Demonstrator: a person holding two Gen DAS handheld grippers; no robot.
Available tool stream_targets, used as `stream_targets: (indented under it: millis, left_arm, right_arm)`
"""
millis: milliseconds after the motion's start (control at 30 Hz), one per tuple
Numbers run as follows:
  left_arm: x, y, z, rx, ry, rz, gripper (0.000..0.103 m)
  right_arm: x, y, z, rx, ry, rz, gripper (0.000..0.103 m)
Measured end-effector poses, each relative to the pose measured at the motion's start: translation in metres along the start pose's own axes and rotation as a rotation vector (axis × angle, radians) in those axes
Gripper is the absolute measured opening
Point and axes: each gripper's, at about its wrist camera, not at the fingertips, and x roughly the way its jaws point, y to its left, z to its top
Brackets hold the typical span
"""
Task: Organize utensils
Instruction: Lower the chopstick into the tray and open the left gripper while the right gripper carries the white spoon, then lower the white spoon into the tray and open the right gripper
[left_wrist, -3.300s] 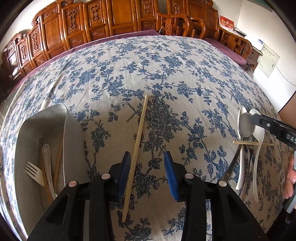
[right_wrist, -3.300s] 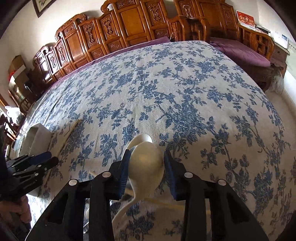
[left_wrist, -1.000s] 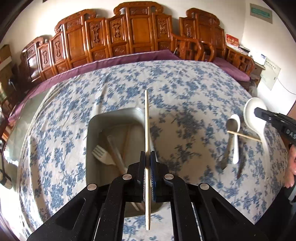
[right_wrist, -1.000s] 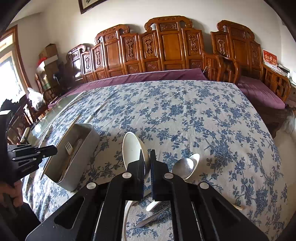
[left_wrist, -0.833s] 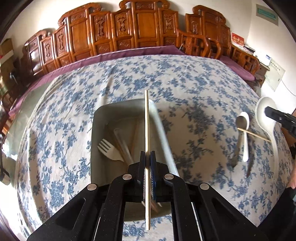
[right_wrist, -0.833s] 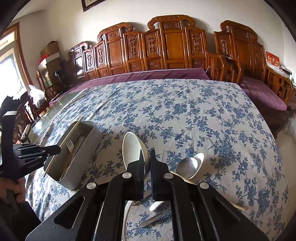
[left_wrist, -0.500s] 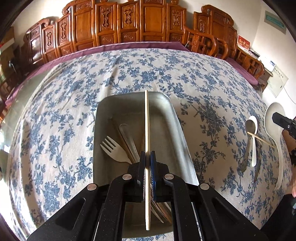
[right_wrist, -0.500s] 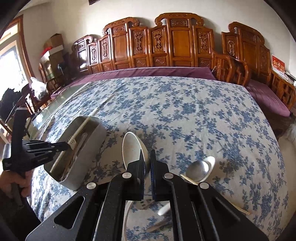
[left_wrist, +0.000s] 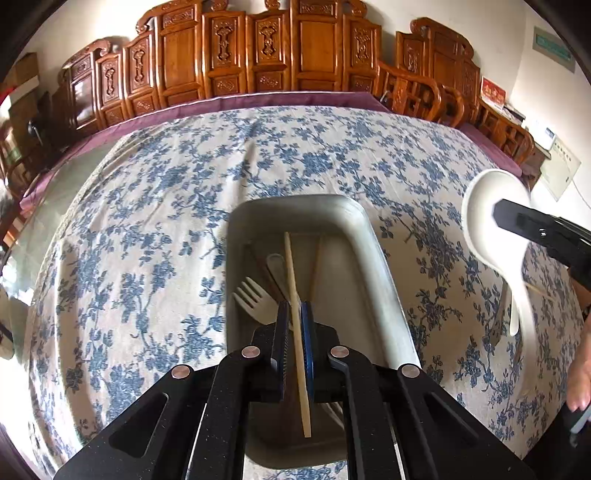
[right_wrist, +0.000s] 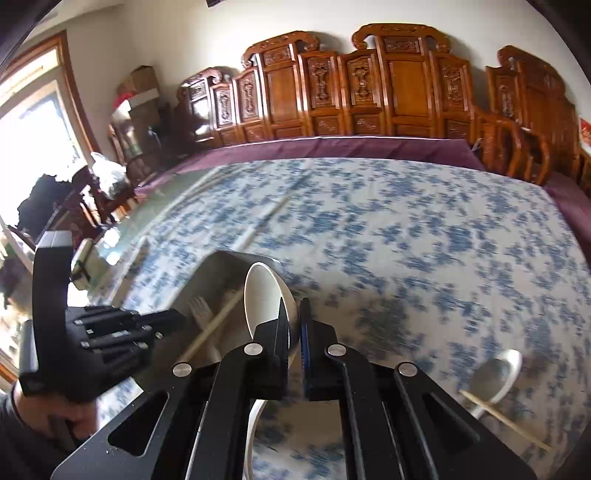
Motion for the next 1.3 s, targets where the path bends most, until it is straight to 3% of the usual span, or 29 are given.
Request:
stream_targets:
  millis: [200,533,1133,1167,1200,1233,1300]
  left_arm:
    - [-0.011,0.016,0.004,-0.031,-0.033,0.017,0.006]
    - [-0.02,0.039,0.008,-0.083,-0.058,0.032,0.007]
    - [-0.028,0.039,0.008,-0.091,-0.077,0.033,0.007]
    - [-0.029,0.039,0.008,-0.091,-0.078,0.033,0.007]
    - [-0.029,0.039,0.009,-0.091,-0.078,0.032,0.007]
    - [-0.029,0.039,0.009,-0.09,-0.08,0.031,0.007]
    - [-0.03,0.038,0.008,-0.092,-0.085,0.028,0.007]
  right_arm:
    - [0.021,0.026,0.018,0.019,0.0,0.069,0.007]
    - [0.056,0.057,0.03,0.029,0.011,0.099,0.007]
    - [0.098,0.05,0.007,0.043,0.094,0.088,0.01]
    - [0.098,0.05,0.007,0.039,0.094,0.084,0.013]
    - [0.096,0.05,0.007,0.035,0.087,0.087,0.026]
    - [0.093,0.05,0.007,0.033,0.074,0.09,0.032]
    - [0.088,0.049,0.009,0.032,0.063,0.094,0.037]
